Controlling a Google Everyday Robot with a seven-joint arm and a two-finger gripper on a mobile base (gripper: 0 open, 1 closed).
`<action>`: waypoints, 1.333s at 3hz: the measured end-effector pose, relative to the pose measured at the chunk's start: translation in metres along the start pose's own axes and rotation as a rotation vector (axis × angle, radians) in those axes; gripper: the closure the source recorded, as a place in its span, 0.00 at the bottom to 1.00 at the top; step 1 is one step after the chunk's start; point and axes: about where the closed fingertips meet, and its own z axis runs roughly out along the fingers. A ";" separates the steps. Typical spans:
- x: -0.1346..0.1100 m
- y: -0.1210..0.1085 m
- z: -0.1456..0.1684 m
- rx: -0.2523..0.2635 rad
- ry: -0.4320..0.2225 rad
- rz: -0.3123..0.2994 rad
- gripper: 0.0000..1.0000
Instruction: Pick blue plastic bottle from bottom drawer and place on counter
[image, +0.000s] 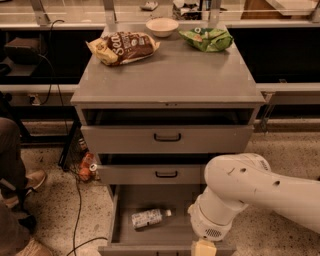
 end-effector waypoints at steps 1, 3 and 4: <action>0.000 -0.004 0.017 0.001 -0.021 0.007 0.00; 0.003 -0.038 0.136 0.003 -0.079 0.040 0.00; -0.007 -0.066 0.199 0.023 -0.102 0.076 0.00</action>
Offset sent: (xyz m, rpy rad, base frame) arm 0.0437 0.0384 -0.1526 0.1681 -0.1109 -0.1313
